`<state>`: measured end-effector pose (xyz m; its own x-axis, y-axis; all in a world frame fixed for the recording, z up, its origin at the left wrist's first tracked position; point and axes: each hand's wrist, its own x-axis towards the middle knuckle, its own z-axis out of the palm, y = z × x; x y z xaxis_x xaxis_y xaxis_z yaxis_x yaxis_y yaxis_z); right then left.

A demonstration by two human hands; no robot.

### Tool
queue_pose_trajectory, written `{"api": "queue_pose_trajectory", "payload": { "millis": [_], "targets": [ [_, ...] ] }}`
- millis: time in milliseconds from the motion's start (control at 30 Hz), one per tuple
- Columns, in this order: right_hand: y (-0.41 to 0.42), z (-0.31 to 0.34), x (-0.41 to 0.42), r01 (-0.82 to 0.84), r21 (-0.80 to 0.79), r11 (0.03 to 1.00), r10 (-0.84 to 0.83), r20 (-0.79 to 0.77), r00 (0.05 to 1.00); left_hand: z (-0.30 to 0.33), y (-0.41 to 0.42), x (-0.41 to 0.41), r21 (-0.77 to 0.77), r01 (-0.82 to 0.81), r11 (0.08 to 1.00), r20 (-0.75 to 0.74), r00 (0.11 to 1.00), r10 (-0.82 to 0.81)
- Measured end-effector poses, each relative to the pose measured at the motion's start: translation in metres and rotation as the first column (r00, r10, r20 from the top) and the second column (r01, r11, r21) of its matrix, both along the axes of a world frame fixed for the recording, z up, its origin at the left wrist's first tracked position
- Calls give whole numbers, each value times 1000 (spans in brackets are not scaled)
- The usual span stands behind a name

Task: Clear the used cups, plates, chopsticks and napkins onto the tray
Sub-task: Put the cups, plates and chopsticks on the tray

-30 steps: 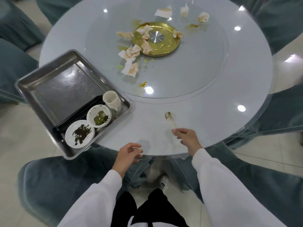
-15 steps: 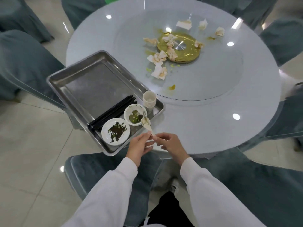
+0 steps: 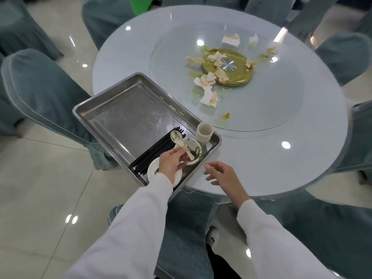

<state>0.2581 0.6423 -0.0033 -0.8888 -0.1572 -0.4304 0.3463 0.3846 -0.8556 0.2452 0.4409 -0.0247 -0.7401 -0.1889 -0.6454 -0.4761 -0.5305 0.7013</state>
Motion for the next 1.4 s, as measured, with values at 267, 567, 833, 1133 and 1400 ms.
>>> {"api": "queue_pose_trajectory", "payload": {
  "millis": [267,567,833,1133,1400],
  "targets": [
    [13,3,-22,37,-10,999,-36,30,999,-22,-26,-96,-22,-87,996,69,994,88],
    [3,23,-36,27,-89,996,-21,69,997,-54,-29,-173,-84,-22,996,167,985,36],
    [18,36,-22,-16,-170,985,42,149,988,-78,-21,-211,-42,-3,999,258,966,14],
    [21,24,-10,39,-157,987,-16,144,989,-82,-25,-215,-54,95,994,281,957,-76],
    [12,26,-1,217,-144,965,-199,129,971,-63,-32,-173,-11,122,992,180,977,-118]
  ]
}}
